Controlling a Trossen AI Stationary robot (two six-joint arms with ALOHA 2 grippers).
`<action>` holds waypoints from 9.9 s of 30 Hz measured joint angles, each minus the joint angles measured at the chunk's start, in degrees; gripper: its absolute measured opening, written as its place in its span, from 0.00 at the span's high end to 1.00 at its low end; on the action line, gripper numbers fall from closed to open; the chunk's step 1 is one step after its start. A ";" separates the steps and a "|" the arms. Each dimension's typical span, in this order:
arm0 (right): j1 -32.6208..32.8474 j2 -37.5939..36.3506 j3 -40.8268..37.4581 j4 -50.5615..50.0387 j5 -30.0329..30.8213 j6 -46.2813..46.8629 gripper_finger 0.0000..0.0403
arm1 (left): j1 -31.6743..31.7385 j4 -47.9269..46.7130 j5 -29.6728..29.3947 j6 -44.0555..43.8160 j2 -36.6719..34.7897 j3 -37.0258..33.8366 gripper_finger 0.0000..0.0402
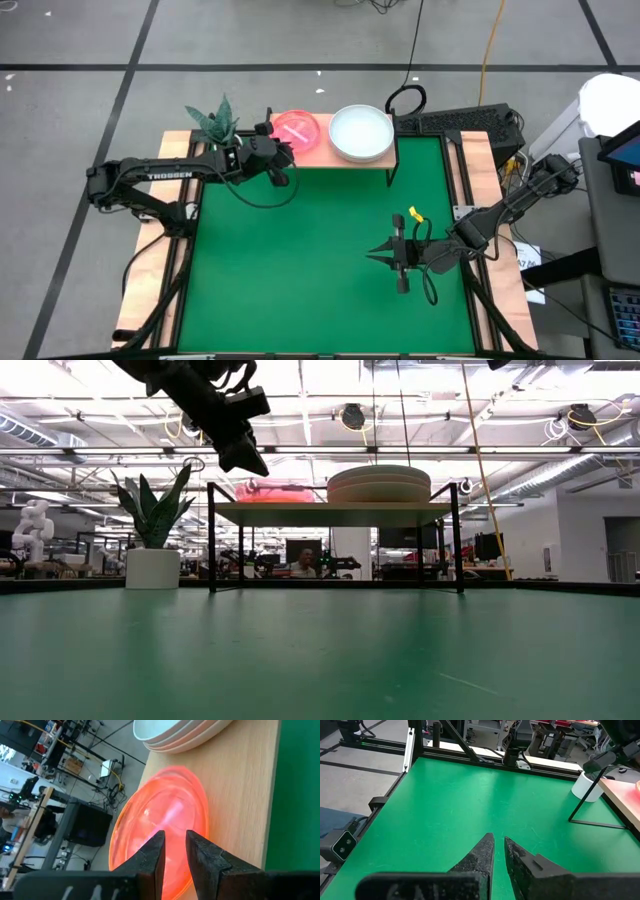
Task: Place and stack plates onto a shelf
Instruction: Stack the transparent pink plate on the transparent orange plate on the shelf, then return to Home Position
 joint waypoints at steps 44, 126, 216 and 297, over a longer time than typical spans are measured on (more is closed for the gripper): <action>0.02 -0.02 -1.38 0.42 1.65 -3.48 0.99 | -20.09 -13.16 12.43 -28.49 -15.05 -0.04 0.81; -6.99 -37.56 -48.26 29.11 -10.70 -8.04 1.00 | -36.03 17.18 6.00 -31.01 -58.50 -53.96 1.00; -30.77 -65.64 -48.28 6.84 -34.34 -14.58 1.00 | -17.35 12.08 18.00 -25.16 -71.69 -53.93 1.00; -30.77 -65.62 -48.28 6.88 -34.34 -14.58 1.00 | -17.16 13.76 20.01 -26.29 -71.69 -53.96 1.00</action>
